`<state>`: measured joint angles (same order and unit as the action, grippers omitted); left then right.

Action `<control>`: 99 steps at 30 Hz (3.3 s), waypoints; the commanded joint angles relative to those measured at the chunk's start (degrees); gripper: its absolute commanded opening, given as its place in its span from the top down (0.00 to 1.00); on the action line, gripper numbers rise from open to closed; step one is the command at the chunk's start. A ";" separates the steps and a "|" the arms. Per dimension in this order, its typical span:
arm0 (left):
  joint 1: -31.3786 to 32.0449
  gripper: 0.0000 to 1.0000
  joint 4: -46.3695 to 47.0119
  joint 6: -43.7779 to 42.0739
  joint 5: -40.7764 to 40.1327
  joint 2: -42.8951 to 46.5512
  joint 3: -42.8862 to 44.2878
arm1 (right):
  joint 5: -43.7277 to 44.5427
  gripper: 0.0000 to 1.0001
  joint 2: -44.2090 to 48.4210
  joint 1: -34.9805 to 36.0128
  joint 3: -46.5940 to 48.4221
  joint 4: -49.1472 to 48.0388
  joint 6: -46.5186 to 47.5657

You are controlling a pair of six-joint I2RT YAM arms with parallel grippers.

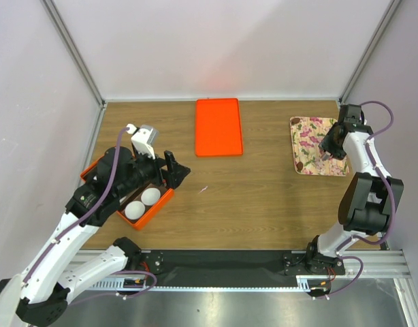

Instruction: Pack the chocolate

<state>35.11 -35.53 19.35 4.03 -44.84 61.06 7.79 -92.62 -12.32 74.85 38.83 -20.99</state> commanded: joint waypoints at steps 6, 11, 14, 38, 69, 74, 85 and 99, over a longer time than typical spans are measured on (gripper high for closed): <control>-0.40 0.00 -0.51 -1.60 -1.57 0.10 0.29 | 2.05 0.50 -1.60 -0.25 0.47 -3.58 -1.15; -0.31 0.00 -0.59 -1.69 -2.01 0.45 0.03 | 2.31 0.51 -3.09 -0.25 1.17 -4.02 -1.07; -0.31 0.00 -0.77 -1.69 -2.10 0.28 0.11 | 2.23 0.52 -3.97 -0.34 1.44 -4.37 -1.24; -0.31 0.00 -6.74 -4.76 -11.93 -2.97 14.33 | -2.24 0.68 6.47 20.27 9.35 -1.55 4.38; -0.31 0.00 -6.57 -0.98 -17.04 -0.16 33.34 | -17.72 0.70 -31.73 69.35 31.05 -41.90 7.54; -0.40 0.00 -6.05 -1.60 -18.01 1.42 31.76 | -17.29 0.69 -35.52 71.38 35.45 -39.89 9.30; -0.31 0.00 -5.43 -1.25 -16.07 2.12 30.53 | -13.24 0.69 -42.47 73.22 41.52 -39.09 14.57; -0.31 0.00 -5.34 -1.25 -16.25 2.21 29.56 | -11.57 0.66 -46.69 74.19 42.92 -39.80 16.51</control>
<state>35.11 -42.52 17.98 -12.82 -42.85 90.85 -4.89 -139.20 61.45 114.37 1.87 -5.72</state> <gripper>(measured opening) 0.996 0.381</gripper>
